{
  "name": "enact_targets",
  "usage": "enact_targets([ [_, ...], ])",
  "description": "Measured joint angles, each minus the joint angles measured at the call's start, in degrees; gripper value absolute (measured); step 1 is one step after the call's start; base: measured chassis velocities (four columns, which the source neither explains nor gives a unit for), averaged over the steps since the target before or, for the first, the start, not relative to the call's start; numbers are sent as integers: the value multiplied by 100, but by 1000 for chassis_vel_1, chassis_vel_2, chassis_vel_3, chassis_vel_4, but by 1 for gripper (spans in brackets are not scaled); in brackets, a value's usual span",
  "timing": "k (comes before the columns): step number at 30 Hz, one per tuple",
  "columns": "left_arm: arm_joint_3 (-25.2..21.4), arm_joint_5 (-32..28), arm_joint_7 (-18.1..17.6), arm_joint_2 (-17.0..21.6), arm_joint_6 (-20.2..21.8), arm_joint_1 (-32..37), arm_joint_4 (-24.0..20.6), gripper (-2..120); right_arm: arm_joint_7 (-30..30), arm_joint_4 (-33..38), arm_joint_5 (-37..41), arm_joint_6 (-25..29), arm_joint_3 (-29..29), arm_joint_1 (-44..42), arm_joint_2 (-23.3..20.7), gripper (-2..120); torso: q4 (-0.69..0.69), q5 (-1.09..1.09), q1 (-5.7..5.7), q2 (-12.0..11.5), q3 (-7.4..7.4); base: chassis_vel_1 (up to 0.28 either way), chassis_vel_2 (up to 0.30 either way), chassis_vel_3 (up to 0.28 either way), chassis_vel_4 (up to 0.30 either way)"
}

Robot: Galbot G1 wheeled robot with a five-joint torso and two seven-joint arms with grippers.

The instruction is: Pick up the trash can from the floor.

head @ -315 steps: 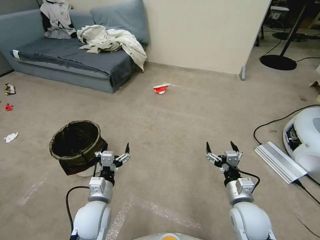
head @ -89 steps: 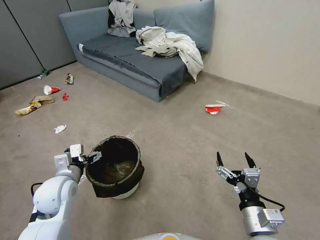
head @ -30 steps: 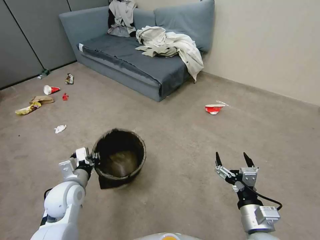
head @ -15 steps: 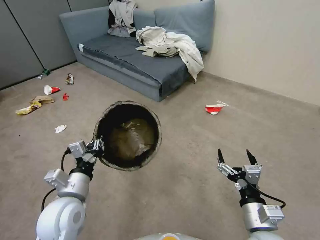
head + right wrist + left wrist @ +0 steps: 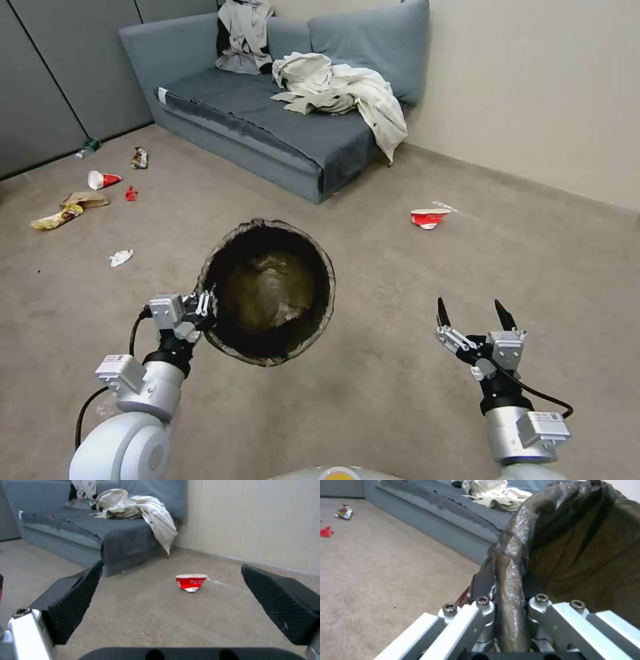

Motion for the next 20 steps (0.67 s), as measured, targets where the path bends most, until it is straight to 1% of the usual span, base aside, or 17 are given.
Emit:
enact_targets([
  [7, 33, 25, -24, 5, 4, 17, -42, 5, 0, 77, -124, 15, -19, -30, 30, 100, 0, 0, 0, 0, 0, 0, 0, 0, 0],
  [10, 34, 24, -17, 63, 15, 2, -42, 5, 7, 111, -177, 15, -35, -34, 54, 100, 1, 0, 0, 0, 0, 0, 0, 0, 0],
  [20, 38, 12, 27, 108, 29, -54, -41, 5, 38, 139, -195, 41, -41, -43, 91, 100, 0, 0, 0, 0, 0, 0, 0, 0, 0],
])
